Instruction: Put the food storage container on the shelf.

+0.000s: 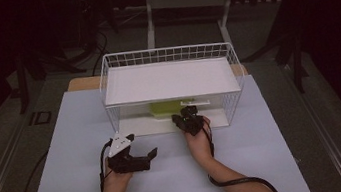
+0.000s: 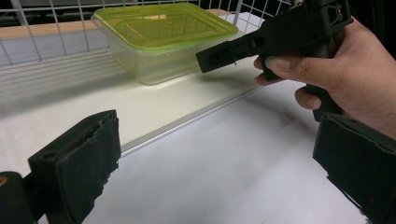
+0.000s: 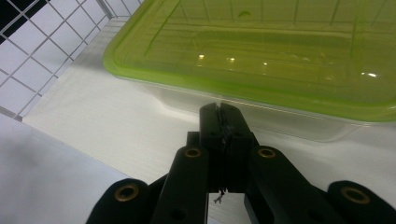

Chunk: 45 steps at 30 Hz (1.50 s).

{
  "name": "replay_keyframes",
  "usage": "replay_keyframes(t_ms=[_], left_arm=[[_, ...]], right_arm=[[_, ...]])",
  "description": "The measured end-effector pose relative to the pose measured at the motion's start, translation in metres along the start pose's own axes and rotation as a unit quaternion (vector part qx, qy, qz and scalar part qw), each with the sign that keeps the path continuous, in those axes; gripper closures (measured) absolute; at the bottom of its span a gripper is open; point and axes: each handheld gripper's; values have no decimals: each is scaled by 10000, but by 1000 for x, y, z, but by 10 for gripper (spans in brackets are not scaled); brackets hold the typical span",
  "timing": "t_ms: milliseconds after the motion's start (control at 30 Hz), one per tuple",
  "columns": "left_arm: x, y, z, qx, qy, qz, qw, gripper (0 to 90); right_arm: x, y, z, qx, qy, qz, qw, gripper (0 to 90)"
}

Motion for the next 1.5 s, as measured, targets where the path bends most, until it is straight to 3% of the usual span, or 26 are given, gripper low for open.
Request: replay_keyframes(t_ms=[167,267,400,567,733,900,967,1067,1267,1333,1500], left_arm=[[0,0,0,18,-30,-3,10000,15],[0,-1,-1,8,-39,11,10000,15],[0,0,-1,9,-35,6,10000,15],[-2,2,-2,43,-127,1,9999,15],[-4,1,-1,101,-180,56,9998,15],[-8,-1,-1,206,-228,104,9995,15],[-9,-3,-1,217,-234,135,9994,15],[-12,-5,-1,304,-282,202,9989,15],[-21,-10,-1,672,-277,413,9965,16],[-22,-11,0,871,-291,381,9950,16],[-28,-14,-1,1120,-284,390,9925,16]], right_arm=[[2,1,-2,-105,60,161,9998,865],[5,2,-3,-118,110,-60,9999,853],[8,6,-8,-120,92,-121,9998,850],[11,14,-25,-127,2,-504,9986,802],[14,17,-39,-216,-63,-602,9979,654],[17,22,-52,-291,-304,-805,9959,391],[17,22,-57,-469,-301,-796,9953,302],[18,21,-62,-658,-201,-905,9935,205],[22,16,-69,-796,-187,-937,9922,170],[23,14,-72,-826,-201,-944,9919,171],[27,12,-81,-897,-185,-997,9908,171]])
Point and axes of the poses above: each handheld gripper's, and its own axes: z roughly forward along the jaws, x roughly out of its underside, y roughly to its left, and after that the axes turned 8 degrees about -x, right-handed
